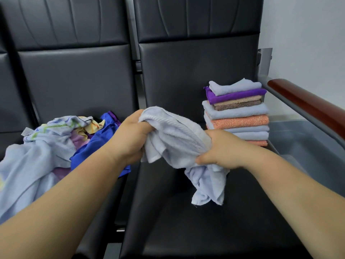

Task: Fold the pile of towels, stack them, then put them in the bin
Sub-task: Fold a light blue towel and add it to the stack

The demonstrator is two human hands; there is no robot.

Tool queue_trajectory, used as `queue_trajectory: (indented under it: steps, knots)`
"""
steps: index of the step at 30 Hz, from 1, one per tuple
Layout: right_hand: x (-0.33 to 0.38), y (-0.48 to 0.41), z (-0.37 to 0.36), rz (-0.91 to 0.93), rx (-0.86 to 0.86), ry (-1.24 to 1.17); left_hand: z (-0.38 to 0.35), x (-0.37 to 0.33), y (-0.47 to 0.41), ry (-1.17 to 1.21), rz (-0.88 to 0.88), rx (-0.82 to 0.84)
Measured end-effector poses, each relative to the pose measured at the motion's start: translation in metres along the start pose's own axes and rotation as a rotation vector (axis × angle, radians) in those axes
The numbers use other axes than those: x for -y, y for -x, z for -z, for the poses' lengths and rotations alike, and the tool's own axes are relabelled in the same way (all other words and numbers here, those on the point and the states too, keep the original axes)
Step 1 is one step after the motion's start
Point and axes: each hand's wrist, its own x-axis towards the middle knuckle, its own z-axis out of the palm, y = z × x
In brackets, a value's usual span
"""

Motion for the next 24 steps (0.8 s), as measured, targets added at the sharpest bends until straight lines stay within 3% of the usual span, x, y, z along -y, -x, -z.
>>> queue_trajectory:
  steps: [3,8,12,19,24]
  knots:
    - [0.001,0.0,0.0,-0.006,-0.048,0.045,-0.001,0.0,0.005,-0.006,0.052,0.1]
    - [-0.006,0.0,0.012,-0.03,-0.11,-0.04,0.013,-0.001,0.002,-0.652,-0.123,0.204]
    - [-0.01,0.0,0.01,-0.005,-0.105,-0.244,0.021,-0.003,-0.001,-0.862,-0.042,0.267]
    - [-0.003,-0.004,0.012,0.063,-0.289,-0.312,0.026,-0.01,0.0,-0.957,-0.068,0.159]
    - [0.013,-0.001,0.024,0.125,-0.167,-0.455,0.023,-0.041,0.005,-0.821,-0.215,0.0]
